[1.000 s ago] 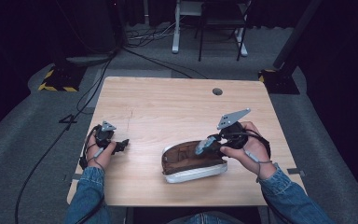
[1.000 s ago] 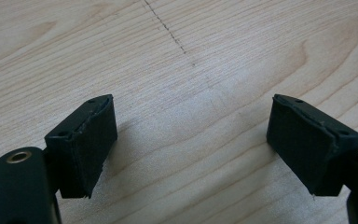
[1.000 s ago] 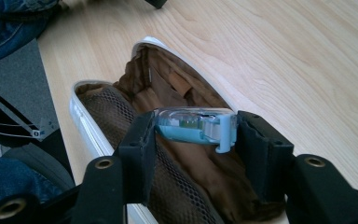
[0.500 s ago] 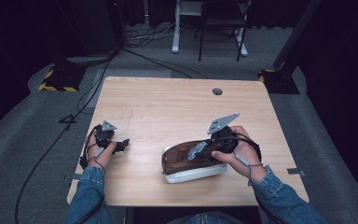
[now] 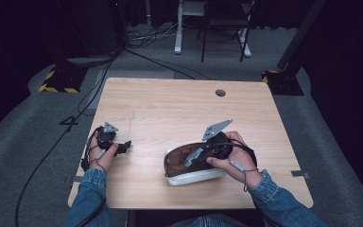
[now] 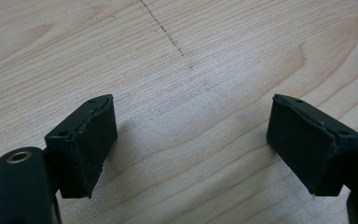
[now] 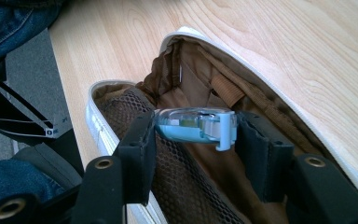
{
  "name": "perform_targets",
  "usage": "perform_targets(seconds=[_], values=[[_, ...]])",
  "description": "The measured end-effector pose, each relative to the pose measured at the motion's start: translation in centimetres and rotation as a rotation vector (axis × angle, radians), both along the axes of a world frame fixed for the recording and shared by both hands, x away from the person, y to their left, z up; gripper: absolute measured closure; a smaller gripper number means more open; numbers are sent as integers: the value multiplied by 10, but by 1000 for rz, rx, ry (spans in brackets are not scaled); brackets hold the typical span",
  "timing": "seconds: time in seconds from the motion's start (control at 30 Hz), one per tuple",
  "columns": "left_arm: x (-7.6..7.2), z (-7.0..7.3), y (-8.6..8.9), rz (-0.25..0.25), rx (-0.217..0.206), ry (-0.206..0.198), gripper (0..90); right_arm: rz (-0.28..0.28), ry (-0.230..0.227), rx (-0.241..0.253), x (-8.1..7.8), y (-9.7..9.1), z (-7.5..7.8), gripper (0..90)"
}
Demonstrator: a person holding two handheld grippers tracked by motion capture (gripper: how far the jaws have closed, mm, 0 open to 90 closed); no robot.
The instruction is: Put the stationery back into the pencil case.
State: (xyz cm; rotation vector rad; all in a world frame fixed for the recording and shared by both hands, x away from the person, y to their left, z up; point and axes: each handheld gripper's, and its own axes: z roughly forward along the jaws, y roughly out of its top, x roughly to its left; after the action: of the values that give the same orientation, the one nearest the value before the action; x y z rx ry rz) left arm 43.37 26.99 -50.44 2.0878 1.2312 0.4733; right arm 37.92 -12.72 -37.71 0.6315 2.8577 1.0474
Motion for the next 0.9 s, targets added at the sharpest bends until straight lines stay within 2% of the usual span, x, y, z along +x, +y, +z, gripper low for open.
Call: perform_targets(seconds=[0.2, 0.37, 0.4, 0.47, 0.5, 0.83, 0.9], values=[[0, 0, -1, 1, 0, 0, 163, -8, 6, 18, -1, 4, -4, 494], [0, 0, -1, 1, -3, 1, 163, 1, 15, 7, -1, 8, -8, 492], [0, 0, -1, -1, -3, 2, 163, 16, 10, -2, -1, 8, -10, 479], [1, 0, -1, -2, -3, 2, 163, 4, -5, -2, -1, 10, -11, 347], [1, 0, -1, -2, -2, 2, 163, 3, -23, -8, -1, 10, -11, 321], [1, 0, -1, -3, -1, 2, 164, -15, -55, 19, -3, 2, 0, 325], [1, 0, -2, -2, -6, 3, 164, -23, -71, 33, -1, -4, 5, 326]])
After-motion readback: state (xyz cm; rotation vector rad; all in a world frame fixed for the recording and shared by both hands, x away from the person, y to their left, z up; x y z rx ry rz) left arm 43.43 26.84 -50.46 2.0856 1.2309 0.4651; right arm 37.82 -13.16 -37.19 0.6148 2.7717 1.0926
